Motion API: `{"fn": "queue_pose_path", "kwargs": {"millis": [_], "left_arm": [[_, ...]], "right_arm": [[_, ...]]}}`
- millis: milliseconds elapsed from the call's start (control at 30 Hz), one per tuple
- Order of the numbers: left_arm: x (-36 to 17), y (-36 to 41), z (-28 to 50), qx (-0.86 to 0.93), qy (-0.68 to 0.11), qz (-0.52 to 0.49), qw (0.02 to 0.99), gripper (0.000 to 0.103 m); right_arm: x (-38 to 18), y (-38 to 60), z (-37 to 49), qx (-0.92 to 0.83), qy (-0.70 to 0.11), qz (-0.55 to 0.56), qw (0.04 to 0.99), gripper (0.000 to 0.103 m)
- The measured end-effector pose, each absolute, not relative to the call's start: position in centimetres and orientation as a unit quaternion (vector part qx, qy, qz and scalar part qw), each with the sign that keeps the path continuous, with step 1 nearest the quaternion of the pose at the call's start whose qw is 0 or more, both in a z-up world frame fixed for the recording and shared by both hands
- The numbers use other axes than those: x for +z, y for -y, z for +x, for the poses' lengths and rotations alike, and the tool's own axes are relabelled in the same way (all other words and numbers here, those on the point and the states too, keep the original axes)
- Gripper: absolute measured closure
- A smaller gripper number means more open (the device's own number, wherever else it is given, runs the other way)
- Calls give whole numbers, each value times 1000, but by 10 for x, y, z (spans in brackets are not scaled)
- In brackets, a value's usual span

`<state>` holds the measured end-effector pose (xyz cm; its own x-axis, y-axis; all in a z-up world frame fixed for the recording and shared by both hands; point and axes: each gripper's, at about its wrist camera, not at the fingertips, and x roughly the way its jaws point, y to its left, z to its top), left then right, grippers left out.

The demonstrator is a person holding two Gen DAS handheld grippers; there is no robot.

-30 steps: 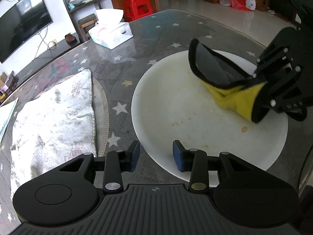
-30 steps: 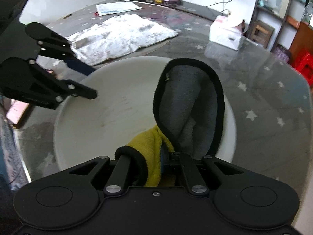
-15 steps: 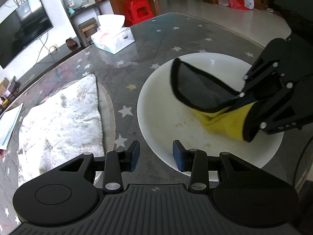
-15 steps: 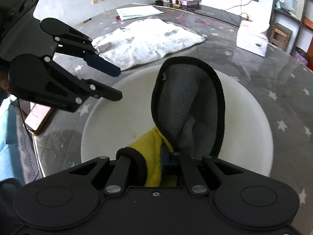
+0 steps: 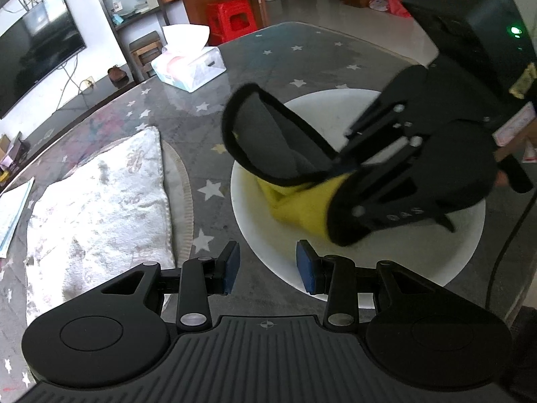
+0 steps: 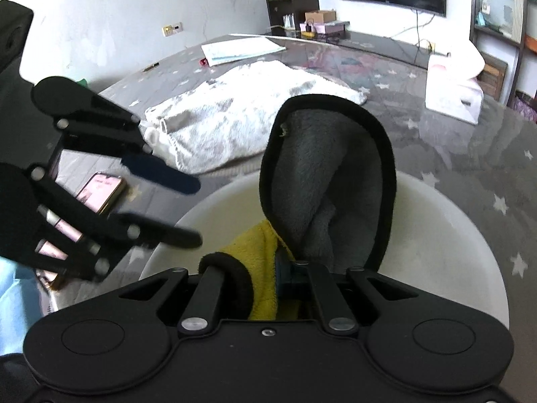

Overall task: Clean bowl
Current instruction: 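Keep scrubbing the bowl interior with the cloth in the right tool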

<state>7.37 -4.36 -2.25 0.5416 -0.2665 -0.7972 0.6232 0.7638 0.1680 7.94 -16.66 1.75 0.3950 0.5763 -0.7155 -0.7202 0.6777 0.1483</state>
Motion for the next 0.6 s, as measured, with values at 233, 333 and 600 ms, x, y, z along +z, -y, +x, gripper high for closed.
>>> {"fn": "queue_pose_path", "kwargs": {"millis": [233,333,600], "left_arm": [[-24,43,73,-264,-401,222,849,64],[-26,45,73,-264,-400,225,848,64],[-27,46,73,-263,-399,229,848,64]], "right_arm": [[16,165,90,365,-358,-120,851,94],[16,169,92,346,-351,-139,859,94],[16,191,93,305,-356,-166,868,94]]}}
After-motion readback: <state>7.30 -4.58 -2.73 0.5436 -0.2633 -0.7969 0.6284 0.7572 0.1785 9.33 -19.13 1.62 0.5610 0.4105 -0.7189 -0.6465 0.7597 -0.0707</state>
